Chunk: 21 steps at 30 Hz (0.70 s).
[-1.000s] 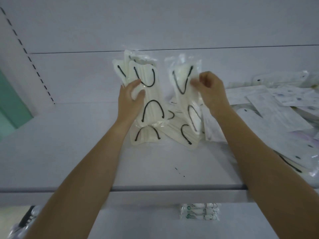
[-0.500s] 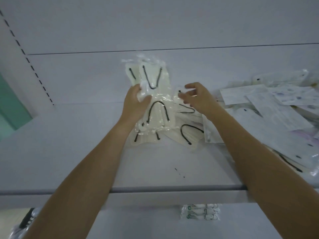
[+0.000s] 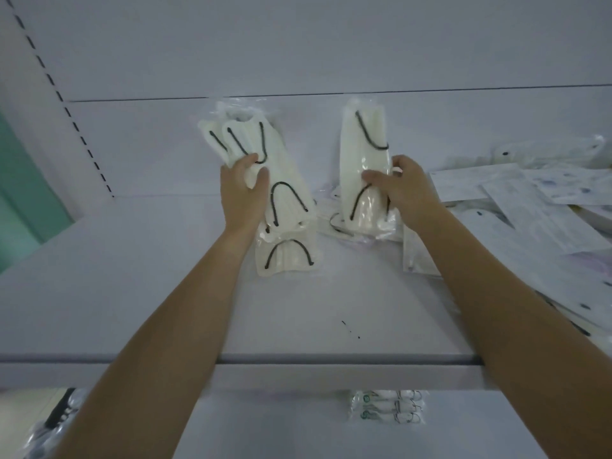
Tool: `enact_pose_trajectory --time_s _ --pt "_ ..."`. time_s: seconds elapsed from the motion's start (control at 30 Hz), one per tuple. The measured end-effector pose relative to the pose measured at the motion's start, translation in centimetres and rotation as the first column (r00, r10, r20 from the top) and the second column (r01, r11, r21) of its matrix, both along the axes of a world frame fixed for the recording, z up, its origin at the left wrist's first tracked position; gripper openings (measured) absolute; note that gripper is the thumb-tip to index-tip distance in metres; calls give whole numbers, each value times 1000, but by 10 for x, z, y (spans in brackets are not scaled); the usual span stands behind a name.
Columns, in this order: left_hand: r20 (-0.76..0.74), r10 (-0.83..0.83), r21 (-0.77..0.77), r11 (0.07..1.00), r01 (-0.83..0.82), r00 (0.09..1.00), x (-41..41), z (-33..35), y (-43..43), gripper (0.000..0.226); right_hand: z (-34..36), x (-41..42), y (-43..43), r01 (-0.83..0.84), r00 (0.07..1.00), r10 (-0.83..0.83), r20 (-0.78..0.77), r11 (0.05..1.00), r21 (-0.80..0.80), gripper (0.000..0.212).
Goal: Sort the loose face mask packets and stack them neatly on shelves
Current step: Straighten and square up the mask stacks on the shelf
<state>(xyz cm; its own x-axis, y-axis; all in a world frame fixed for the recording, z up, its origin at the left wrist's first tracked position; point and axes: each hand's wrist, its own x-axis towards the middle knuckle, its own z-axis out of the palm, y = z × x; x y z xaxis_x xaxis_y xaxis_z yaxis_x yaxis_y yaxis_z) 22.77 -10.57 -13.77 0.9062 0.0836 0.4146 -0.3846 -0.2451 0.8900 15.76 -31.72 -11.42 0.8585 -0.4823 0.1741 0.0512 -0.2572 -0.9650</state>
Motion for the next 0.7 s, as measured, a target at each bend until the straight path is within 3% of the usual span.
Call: enact_pose_trajectory --time_s 0.07,0.2,0.3,0.37,0.43,0.47,0.5,0.57,0.7 --pt "-47 -216 -44 976 214 975 -5 6 -5 25 2 -1 6 -69 993 46 107 973 222 30" --pt "-71 -442 65 892 446 894 -14 5 -17 25 -10 0 24 -170 985 166 43 976 137 33" --pt "-78 -360 112 924 367 930 -9 2 -15 35 -10 2 26 -225 974 226 -7 972 75 15" --pt "-70 -259 70 962 264 963 -4 2 -10 38 -12 4 17 -156 984 128 -123 955 -251 29" --pt "-32 -195 -4 981 194 980 -1 2 -4 60 -19 6 7 -223 925 -38 -377 750 -623 51" --pt "4 -172 -2 985 172 985 -1 1 -2 75 -23 4 4 -289 877 -111 -467 656 -697 59" --pt "51 -154 16 988 153 987 -1 0 -1 87 -25 3 2 -330 844 -149 -515 614 -717 63" --pt "136 -130 46 991 125 982 0 -1 -1 97 -25 3 -2 -329 849 -125 -514 637 -697 68" --pt "135 -94 131 989 76 986 3 -4 -4 71 -23 5 -5 -230 919 -58 -391 726 -648 52"
